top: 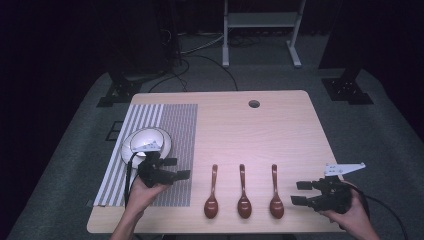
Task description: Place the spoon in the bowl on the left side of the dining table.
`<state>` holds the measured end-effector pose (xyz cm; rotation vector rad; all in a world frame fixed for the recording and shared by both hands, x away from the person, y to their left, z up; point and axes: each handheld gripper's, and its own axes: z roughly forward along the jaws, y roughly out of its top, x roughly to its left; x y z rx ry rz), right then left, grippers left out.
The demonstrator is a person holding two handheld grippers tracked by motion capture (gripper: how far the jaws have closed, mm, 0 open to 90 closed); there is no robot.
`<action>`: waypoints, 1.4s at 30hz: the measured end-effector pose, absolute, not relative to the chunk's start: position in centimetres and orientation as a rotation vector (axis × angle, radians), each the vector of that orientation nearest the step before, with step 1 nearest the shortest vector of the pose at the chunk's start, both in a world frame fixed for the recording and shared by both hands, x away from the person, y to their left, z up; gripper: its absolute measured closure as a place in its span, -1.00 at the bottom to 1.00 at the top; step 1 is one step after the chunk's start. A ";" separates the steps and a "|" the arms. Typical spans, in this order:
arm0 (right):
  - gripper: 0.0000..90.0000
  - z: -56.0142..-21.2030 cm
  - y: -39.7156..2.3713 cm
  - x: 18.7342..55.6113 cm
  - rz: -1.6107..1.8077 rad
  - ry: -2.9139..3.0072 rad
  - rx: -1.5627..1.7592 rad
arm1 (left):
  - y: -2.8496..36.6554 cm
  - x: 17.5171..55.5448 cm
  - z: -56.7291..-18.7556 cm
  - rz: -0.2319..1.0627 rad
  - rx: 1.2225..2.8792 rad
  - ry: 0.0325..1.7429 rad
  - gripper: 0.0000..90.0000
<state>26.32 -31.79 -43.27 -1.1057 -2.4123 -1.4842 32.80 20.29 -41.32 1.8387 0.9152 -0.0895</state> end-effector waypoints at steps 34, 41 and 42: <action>-0.10 -43.2 -13.7 29.5 -1.300 -2.463 -0.598 | 18.9 33.9 -43.1 -0.146 1.872 0.934 -0.97; 0.15 -44.8 -10.5 29.4 -1.196 -2.479 -0.553 | 18.7 34.0 -43.3 -0.159 1.877 0.943 -0.97; 0.18 -45.0 -10.1 29.3 -1.186 -2.479 -0.548 | 18.7 34.0 -43.3 -0.160 1.879 0.944 -0.97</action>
